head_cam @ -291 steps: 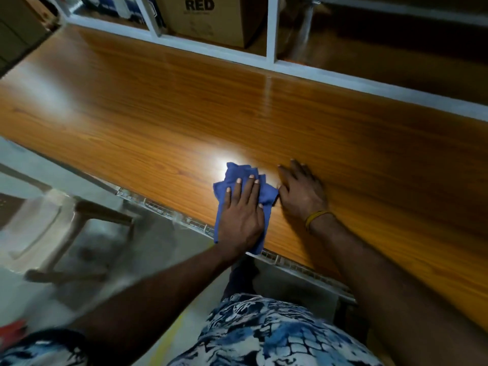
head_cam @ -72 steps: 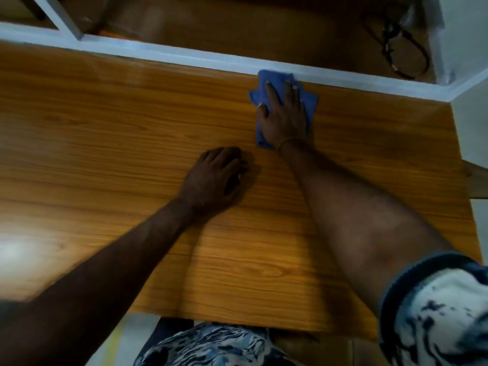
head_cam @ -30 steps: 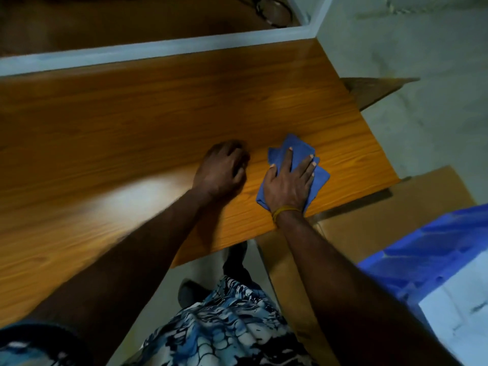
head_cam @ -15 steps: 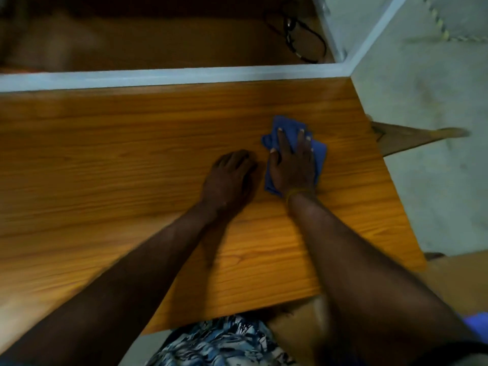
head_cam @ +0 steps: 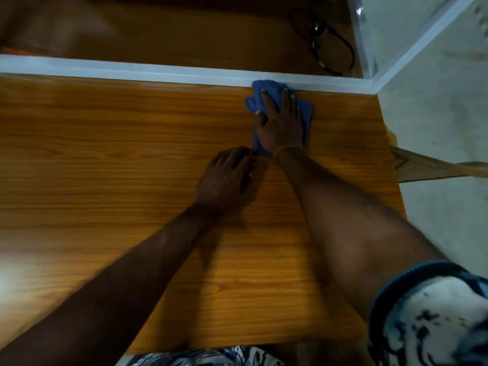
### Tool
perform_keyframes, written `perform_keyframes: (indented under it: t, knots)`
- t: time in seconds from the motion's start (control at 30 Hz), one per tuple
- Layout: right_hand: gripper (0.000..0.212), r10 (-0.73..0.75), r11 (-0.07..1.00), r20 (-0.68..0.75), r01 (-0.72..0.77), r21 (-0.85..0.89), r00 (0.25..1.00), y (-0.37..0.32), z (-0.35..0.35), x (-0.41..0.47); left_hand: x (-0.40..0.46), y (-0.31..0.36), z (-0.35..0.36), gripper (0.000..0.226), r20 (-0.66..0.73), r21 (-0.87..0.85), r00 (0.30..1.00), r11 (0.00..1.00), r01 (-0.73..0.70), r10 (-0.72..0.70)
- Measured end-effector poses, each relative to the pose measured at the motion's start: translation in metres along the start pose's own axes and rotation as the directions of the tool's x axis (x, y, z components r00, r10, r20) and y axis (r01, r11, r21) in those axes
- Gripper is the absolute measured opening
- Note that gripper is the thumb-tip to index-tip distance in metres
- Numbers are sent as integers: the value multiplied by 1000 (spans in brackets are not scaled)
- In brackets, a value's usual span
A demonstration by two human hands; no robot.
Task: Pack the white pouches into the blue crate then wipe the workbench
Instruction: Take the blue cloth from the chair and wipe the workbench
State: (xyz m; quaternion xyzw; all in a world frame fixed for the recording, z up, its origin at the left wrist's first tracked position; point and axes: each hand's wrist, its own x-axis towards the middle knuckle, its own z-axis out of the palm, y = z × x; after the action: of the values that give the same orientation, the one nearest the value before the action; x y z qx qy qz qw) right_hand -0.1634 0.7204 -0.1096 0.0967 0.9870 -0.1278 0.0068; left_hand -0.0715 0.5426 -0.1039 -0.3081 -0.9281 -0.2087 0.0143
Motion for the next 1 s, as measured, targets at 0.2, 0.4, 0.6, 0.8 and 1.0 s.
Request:
perform_keyframes:
  t: [0.2, 0.4, 0.6, 0.8, 1.0]
  knots:
    - [59, 168, 986, -56, -167, 27, 984, 1, 4, -5, -3, 0, -3, 38, 11, -28, 1000, 1000, -7, 8]
    - [57, 427, 903, -187, -428, 38, 884, 9, 10, -83, -8, -3, -6, 39, 52, -16, 998, 999, -34, 34]
    - [57, 609, 785, -294, -613, 92, 737, -14, 21, -192, -33, 4, -10, 53, 174, -22, 981, 997, -78, 81]
    - [60, 776, 621, -266, -766, 164, 572, -24, 27, -278, -69, 22, -11, 53, 233, -60, 947, 975, -215, 223]
    - [60, 866, 484, -253, -850, 207, 432, -6, 23, -325, -79, 44, -9, 55, 301, -81, 904, 953, -293, 303]
